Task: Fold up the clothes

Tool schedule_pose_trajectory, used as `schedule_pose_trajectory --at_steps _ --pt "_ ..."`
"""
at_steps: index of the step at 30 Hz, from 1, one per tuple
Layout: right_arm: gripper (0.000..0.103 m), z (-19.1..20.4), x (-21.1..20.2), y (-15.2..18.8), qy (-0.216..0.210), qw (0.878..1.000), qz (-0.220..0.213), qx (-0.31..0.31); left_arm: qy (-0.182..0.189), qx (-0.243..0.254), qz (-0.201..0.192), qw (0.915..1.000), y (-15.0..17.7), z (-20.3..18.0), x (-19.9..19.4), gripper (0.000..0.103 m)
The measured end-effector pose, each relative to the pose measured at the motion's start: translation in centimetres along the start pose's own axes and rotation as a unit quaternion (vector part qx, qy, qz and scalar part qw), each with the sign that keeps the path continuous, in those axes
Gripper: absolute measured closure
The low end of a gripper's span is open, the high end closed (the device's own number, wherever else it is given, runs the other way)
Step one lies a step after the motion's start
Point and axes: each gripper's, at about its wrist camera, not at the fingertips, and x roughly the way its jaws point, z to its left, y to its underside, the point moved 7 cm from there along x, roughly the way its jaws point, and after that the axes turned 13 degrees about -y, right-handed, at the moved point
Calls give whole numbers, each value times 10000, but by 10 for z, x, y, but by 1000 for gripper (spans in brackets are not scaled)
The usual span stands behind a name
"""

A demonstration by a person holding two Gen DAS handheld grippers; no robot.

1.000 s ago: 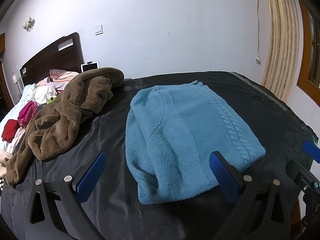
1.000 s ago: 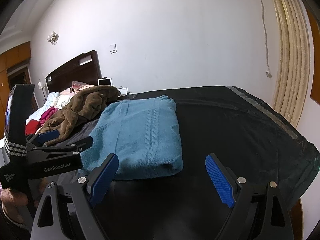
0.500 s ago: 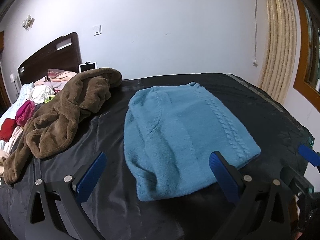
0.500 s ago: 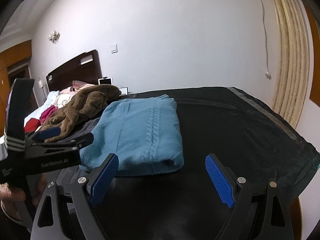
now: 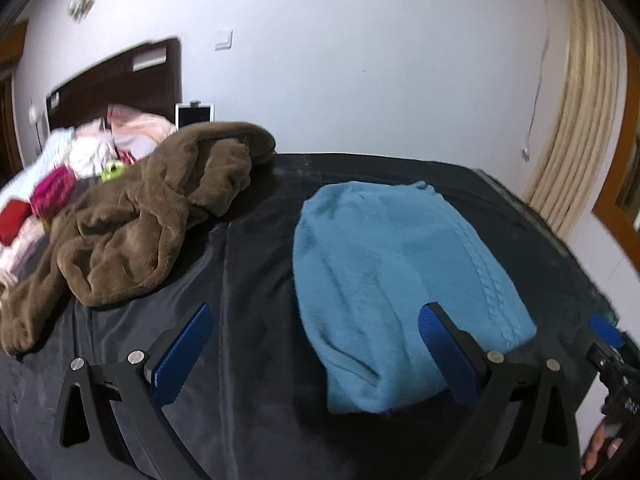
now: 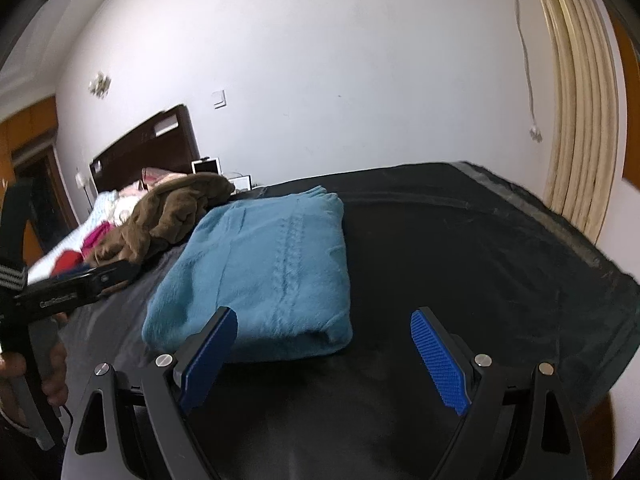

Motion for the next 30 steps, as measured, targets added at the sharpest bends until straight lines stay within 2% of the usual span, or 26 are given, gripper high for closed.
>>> schedule_pose_trajectory --at_steps 2,5,9,14,20,25,30 --pt "12 -8 10 -8 -229 9996 75 137 378 -34 303 9988 -5 1 11 0" --pt "12 -20 34 -22 -525 9978 281 290 954 -138 879 9915 -13 -4 36 0" --pt "12 -39 81 -37 -927 9906 717 707 1134 -169 1317 9846 -19 -13 71 0" --pt "12 -57 133 -44 -1325 9781 1129 1138 1695 -395 2064 9629 -13 -31 111 0" --pt "13 -74 179 -46 -1896 9566 1514 1613 2228 -641 2366 9435 -16 -48 133 0" --pt "12 -80 197 -47 -2358 9411 1639 1784 2557 -771 2507 9305 -19 -52 141 0" --pt "13 -67 210 -47 -2957 9187 1783 1917 2703 -782 2528 9257 -18 -53 146 0"
